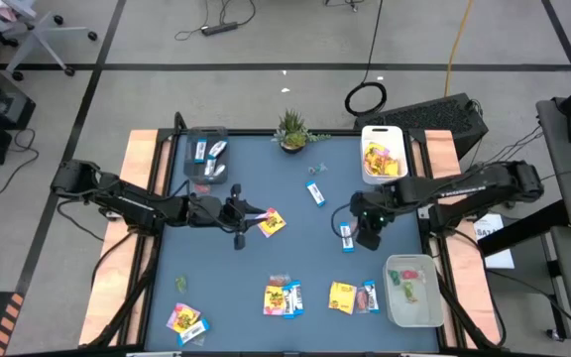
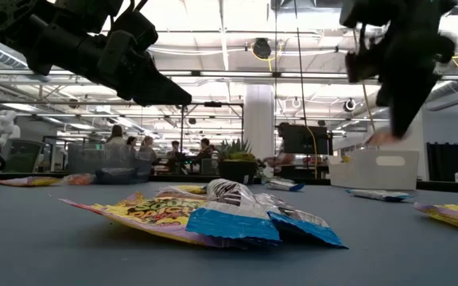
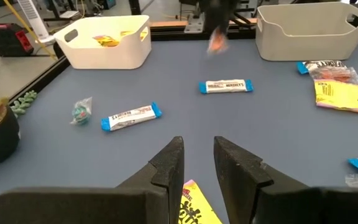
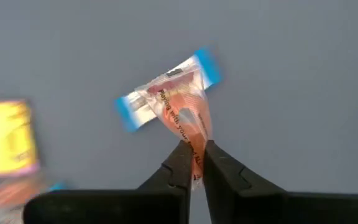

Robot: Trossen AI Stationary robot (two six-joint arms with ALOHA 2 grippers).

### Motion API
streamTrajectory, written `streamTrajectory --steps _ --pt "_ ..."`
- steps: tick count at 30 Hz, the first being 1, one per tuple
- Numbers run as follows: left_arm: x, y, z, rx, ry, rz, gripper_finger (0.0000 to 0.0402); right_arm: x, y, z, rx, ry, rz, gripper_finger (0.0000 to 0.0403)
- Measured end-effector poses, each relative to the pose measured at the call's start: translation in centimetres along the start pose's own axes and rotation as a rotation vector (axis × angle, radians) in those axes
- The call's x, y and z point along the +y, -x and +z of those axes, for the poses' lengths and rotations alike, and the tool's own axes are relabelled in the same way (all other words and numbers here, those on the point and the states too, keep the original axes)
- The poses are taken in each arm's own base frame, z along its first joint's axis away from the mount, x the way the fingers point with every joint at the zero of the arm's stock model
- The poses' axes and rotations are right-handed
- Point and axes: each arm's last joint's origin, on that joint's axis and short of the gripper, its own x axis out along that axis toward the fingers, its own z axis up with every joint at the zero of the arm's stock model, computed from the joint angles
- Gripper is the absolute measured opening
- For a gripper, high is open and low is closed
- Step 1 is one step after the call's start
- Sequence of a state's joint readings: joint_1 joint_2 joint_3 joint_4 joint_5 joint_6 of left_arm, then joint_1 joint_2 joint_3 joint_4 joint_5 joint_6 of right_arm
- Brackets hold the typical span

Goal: Sort candy
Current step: Put the top right orange gummy candy into the grey bin

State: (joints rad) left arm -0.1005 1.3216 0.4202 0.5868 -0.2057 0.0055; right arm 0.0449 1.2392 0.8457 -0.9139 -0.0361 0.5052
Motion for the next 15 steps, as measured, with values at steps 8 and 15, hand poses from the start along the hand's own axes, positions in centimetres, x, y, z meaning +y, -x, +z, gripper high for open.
streamTrajectory --steps 8,15 --pt "0.0 0.0 -0.1 0.006 0.023 -0.014 0.0093 5.5 3.3 -3.3 0.214 -0.113 0.136 0.0012" --pt "0.0 0.0 -0.1 0.005 0.023 -0.014 0.0093 8.7 3.2 -8.4 0.347 -0.257 0.093 0.0012"
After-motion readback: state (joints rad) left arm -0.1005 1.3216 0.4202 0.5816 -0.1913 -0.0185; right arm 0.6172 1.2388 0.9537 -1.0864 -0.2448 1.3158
